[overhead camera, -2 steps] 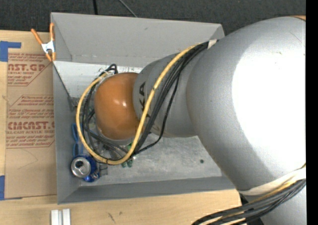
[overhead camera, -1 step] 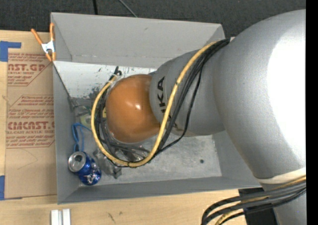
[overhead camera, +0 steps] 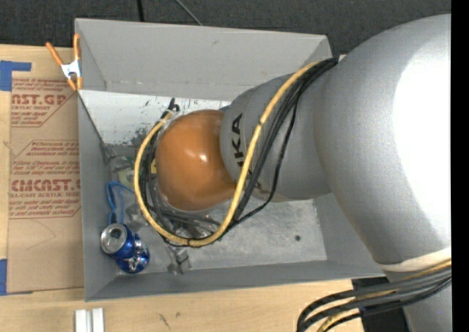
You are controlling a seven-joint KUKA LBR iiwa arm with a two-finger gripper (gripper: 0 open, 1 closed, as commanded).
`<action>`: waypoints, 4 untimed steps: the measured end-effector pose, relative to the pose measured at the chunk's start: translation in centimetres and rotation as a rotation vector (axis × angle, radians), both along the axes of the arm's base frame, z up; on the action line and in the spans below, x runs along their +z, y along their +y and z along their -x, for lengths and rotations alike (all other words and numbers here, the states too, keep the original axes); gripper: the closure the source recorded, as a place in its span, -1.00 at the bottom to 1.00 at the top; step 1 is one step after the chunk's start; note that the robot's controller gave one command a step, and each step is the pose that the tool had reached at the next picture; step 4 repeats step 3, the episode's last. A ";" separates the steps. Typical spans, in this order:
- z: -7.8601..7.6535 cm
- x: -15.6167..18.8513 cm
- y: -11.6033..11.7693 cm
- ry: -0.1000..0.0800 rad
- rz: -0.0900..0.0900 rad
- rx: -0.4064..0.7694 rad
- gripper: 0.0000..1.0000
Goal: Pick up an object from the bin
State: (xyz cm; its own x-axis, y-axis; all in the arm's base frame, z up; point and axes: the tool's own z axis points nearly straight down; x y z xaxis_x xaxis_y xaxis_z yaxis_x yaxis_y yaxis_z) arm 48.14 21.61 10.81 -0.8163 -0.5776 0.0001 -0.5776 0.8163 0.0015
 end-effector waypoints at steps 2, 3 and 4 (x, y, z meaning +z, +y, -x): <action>-0.1 -1.5 3.3 -0.007 -0.005 0.029 1.00; -1.5 23.3 1.4 -0.013 -0.004 0.075 1.00; -1.5 23.3 1.4 -0.013 -0.004 0.075 1.00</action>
Offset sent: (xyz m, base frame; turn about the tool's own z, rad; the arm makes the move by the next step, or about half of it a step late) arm 0.0000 0.0307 -0.0168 -0.0291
